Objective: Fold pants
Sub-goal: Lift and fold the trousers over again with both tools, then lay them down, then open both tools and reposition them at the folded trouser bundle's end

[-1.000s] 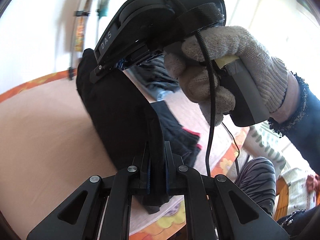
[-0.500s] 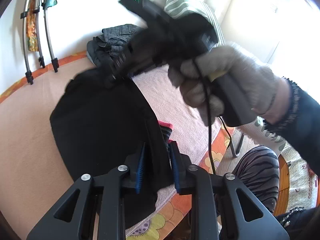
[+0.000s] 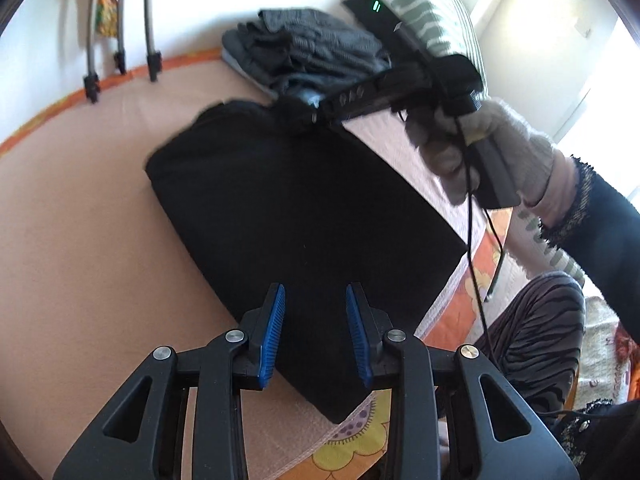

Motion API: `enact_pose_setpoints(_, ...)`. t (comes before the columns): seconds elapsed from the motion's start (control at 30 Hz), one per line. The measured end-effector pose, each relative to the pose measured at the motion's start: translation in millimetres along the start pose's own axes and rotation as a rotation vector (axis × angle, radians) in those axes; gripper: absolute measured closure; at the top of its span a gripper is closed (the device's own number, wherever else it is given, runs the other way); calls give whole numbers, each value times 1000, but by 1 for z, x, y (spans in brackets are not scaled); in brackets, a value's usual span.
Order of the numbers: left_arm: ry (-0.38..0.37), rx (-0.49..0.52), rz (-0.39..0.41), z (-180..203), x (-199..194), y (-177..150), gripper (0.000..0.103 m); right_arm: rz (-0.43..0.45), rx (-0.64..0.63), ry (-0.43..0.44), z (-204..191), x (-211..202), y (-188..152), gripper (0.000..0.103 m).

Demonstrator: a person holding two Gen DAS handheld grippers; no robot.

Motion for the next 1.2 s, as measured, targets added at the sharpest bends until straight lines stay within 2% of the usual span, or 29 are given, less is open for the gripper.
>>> enact_pose_setpoints(0.03,-17,2,-23,1,5,-2,73,9,-8,-17,2,-4,-1,77)
enact_pose_setpoints(0.13,-43,43,-21,6,11,1,73,51,-49,-118,13,-28,0,73)
enact_pose_setpoints(0.33,-74,101,-85,15,27,2,73,105,-40,-8,-18,-81,-30,73)
enact_pose_setpoints(0.43,-80,121,-131,13,31,6,73,72,-33,58,-37,-87,-58,73)
enact_pose_setpoints(0.53,-38,124,-134,2,26,16,73,25,-62,38,-40,-76,-84,74)
enact_pose_setpoints(0.63,6,105,-102,-16,14,31,73,0,-77,0,-31,-63,-101,76)
enact_pose_setpoints(0.87,114,-31,21,-68,-10,66,73,58,-19,44,-26,-74,-92,75)
enact_pose_setpoints(1.0,110,-173,83,-83,-2,58,73,121,-14,-13,-14,-82,-84,62)
enact_pose_setpoints(1.2,112,-221,197,-56,1,31,73,137,-45,-14,-17,-78,-82,62)
Point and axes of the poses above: each gripper's, at about its wrist camera, not at the fingertips, and x roughly the way its jaws point, z to its right, y to its top, the point moved 8 cm from there along x, roughly the way its jaws point, and after that the axes turned 13 degrees about z, right-handed, at the moved point
